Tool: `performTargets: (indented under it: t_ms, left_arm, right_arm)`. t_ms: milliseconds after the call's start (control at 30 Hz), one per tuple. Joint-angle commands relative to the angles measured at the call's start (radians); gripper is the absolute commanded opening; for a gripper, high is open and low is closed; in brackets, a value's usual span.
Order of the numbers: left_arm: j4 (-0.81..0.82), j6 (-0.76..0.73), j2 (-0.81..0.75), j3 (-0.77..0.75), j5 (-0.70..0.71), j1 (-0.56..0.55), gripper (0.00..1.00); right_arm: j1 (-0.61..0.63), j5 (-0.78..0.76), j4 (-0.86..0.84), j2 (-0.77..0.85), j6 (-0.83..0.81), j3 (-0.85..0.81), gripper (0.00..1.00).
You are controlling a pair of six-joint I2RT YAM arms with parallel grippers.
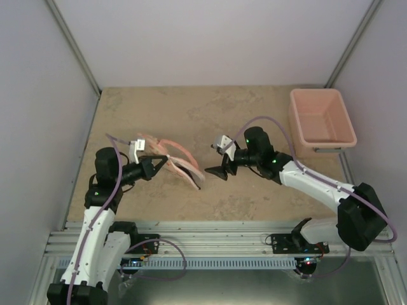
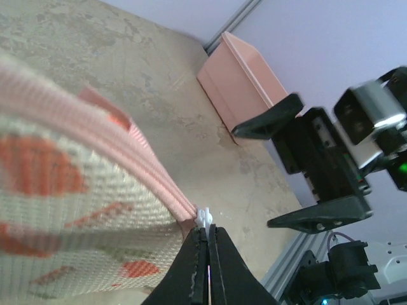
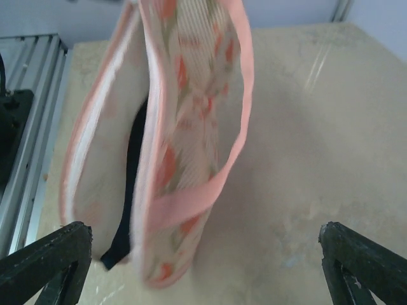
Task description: Unzip the laundry bag and remove the bra
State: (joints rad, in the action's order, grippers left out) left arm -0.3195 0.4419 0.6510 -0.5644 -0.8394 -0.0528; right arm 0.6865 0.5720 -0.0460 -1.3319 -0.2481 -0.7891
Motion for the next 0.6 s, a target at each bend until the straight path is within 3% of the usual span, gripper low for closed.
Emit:
performTargets:
  t_ms: [0, 333, 567]
  left_arm:
    - [0.055, -0.022, 0.007, -0.030, -0.038, 0.005, 0.00]
    - [-0.001, -0.006, -0.001, -0.035, 0.049, 0.004, 0.00]
    - [-0.010, -0.006, -0.012, -0.042, 0.041, 0.004, 0.00]
  right_arm:
    - [0.064, -0.024, 0.137, -0.035, -0.068, -0.175, 0.98]
    - [0.381, -0.417, 0.167, -0.310, 0.103, -0.500, 0.97]
    - [0.413, -0.550, 0.242, -0.406, 0.134, -0.564, 0.96]
